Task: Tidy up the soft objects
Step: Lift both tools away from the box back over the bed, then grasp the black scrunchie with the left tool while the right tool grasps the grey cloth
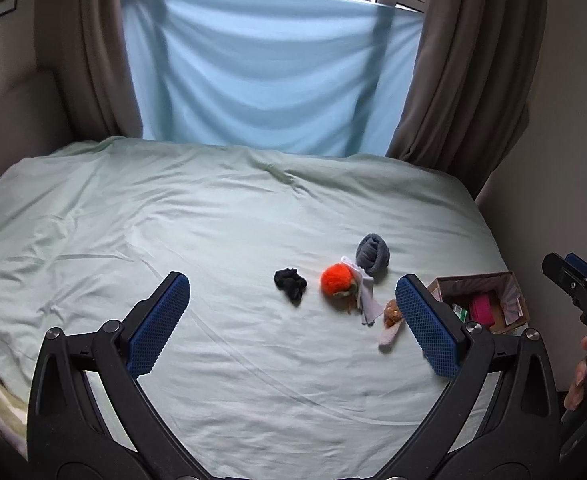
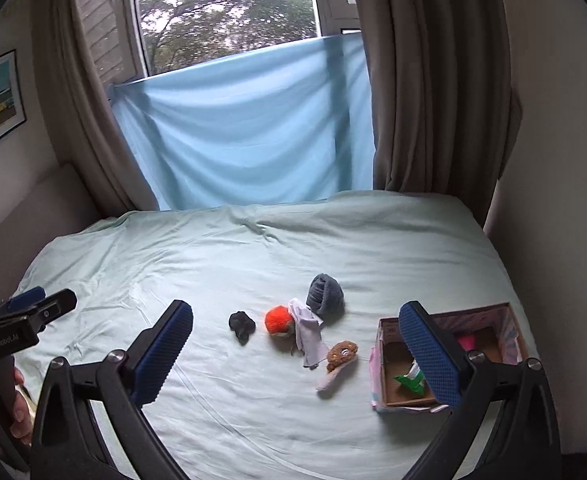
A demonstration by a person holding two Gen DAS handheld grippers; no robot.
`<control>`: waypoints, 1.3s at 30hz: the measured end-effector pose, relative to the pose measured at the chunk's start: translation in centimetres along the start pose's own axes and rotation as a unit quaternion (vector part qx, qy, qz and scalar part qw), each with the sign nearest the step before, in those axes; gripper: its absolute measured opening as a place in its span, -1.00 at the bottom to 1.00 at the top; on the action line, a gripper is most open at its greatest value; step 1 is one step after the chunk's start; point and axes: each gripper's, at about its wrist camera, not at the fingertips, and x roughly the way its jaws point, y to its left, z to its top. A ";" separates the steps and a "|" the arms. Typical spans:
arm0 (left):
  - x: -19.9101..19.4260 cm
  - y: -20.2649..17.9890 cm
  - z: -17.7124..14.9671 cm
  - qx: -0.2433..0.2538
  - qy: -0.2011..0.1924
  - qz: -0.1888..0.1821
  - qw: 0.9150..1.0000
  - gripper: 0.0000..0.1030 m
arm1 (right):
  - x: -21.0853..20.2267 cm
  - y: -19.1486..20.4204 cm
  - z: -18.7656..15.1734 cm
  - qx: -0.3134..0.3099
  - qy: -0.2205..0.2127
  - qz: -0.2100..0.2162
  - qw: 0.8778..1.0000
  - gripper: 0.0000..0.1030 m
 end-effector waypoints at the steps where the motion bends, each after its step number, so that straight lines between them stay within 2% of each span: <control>1: 0.8 0.5 0.3 0.002 0.004 -0.002 1.000 0.99 | 0.8 0.3 0.1 0.007 0.003 -0.005 1.000 0.99; 9: 9.1 3.3 2.5 0.018 0.043 -0.015 0.999 0.99 | 7.9 0.8 0.8 0.062 0.026 -0.035 0.997 0.87; 13: 14.3 3.5 2.9 0.019 0.069 -0.019 0.997 0.99 | 12.6 -0.1 0.7 0.092 0.047 -0.048 0.994 0.78; 19: 23.5 3.0 2.7 0.021 0.111 -0.020 0.993 0.99 | 20.2 -2.4 -0.9 0.131 0.088 -0.059 0.986 0.76; 27: 34.9 1.7 0.7 0.034 0.165 -0.017 0.986 0.99 | 30.6 -5.5 -5.0 0.183 0.155 -0.060 0.969 0.64; 32: 40.2 1.1 -1.3 0.039 0.197 -0.021 0.979 0.99 | 35.4 -6.5 -7.4 0.206 0.187 -0.057 0.959 0.60; 39: 45.8 0.6 -4.7 0.053 0.228 -0.015 0.972 0.91 | 40.0 -7.2 -10.2 0.236 0.220 -0.039 0.946 0.39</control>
